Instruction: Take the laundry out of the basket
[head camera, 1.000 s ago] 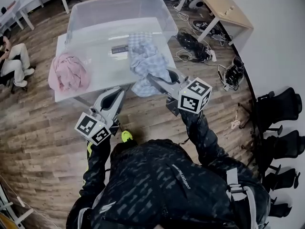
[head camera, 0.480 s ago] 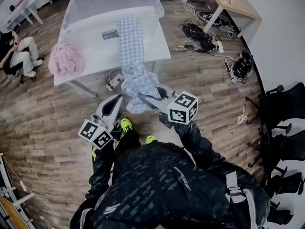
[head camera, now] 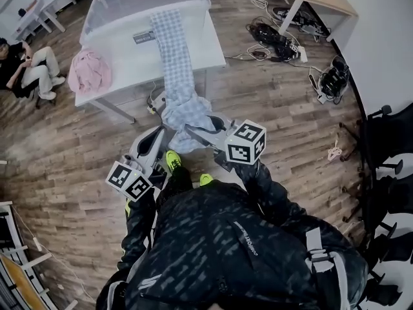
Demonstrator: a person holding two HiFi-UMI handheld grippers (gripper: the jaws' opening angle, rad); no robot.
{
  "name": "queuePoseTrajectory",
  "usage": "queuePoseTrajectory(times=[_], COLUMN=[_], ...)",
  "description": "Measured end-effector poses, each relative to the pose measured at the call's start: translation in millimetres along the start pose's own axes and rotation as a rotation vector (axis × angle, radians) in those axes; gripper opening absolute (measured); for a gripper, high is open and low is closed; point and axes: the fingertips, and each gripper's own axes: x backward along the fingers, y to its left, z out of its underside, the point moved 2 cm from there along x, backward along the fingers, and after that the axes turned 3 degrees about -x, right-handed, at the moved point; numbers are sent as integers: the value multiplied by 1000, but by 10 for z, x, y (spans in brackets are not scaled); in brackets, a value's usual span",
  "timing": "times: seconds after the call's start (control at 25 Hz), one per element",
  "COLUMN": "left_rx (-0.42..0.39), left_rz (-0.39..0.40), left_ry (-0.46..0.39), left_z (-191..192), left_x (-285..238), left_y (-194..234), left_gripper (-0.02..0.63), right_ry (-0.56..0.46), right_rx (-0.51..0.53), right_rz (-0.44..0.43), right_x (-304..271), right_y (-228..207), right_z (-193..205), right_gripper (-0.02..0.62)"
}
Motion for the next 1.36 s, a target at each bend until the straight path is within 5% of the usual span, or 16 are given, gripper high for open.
queuePoseTrajectory(times=[0.32, 0.8, 1.36], left_rx=[-17, -29, -22], left_rz=[-20, -23, -21], left_ry=[-6, -27, -26], left_z=[-92, -237, -164], left_x=[37, -29, 44], left_y=[45, 141, 162], left_gripper=[8, 9, 9], right_ry=[9, -179, -176], right_rx=[-75, 110, 124], right_rz=[-6, -7, 32], right_x=[-40, 42, 14], right_y=[-30, 94, 55], right_z=[238, -716, -691], right_gripper=[140, 140, 140])
